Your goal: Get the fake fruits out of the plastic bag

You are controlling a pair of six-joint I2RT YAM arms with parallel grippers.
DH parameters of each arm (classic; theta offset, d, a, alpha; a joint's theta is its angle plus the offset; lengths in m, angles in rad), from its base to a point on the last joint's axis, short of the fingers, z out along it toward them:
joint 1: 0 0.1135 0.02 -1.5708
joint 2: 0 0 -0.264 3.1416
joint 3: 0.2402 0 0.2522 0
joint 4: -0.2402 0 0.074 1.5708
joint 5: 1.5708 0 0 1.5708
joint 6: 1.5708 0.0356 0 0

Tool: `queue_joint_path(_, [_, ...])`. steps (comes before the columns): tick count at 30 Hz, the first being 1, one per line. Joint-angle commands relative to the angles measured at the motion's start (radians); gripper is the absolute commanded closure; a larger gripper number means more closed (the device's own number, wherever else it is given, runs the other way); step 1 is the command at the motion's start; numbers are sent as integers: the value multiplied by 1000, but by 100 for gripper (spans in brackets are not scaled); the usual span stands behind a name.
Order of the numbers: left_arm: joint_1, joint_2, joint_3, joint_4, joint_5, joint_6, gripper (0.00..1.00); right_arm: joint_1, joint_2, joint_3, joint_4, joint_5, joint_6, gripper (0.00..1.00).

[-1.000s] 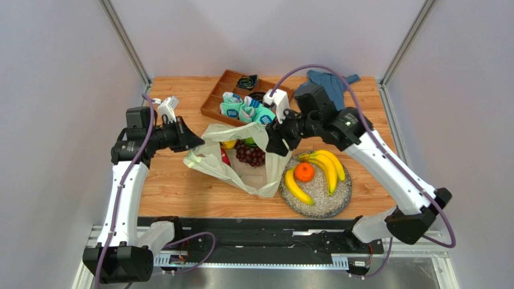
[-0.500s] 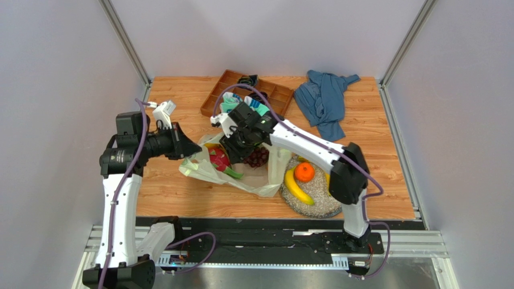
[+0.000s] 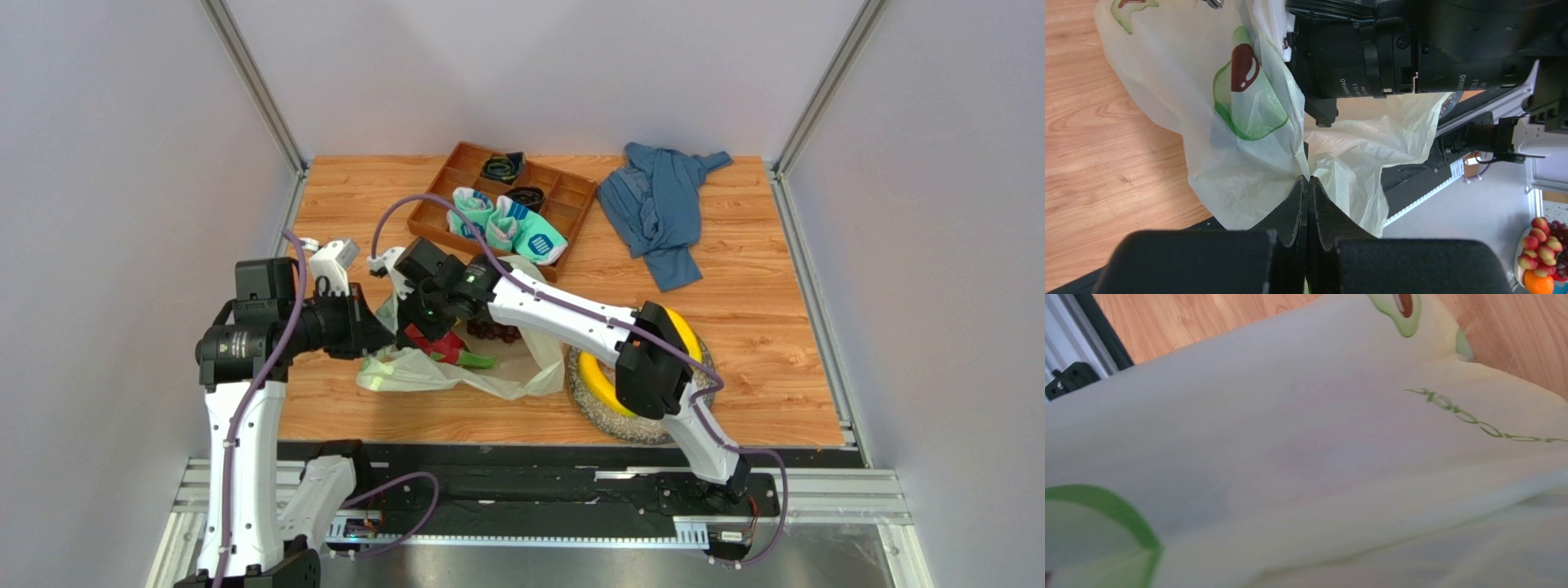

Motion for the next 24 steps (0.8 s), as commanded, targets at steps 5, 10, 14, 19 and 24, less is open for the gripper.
queue_joint_path(5, [21,3,-30,-10,30,44,100,20,117,41,26,114,1,0])
queue_joint_path(10, [33,12,-33,25,75,17,100,25,179,36,27,106,-85,0])
queue_joint_path(14, [41,12,-40,50,78,3,100,27,176,78,38,160,-179,33])
queue_joint_path(19, [41,12,-62,100,82,-19,100,-9,75,99,-9,134,-225,61])
queue_joint_path(24, [41,54,-66,169,88,-25,100,-68,-151,7,-66,15,-257,72])
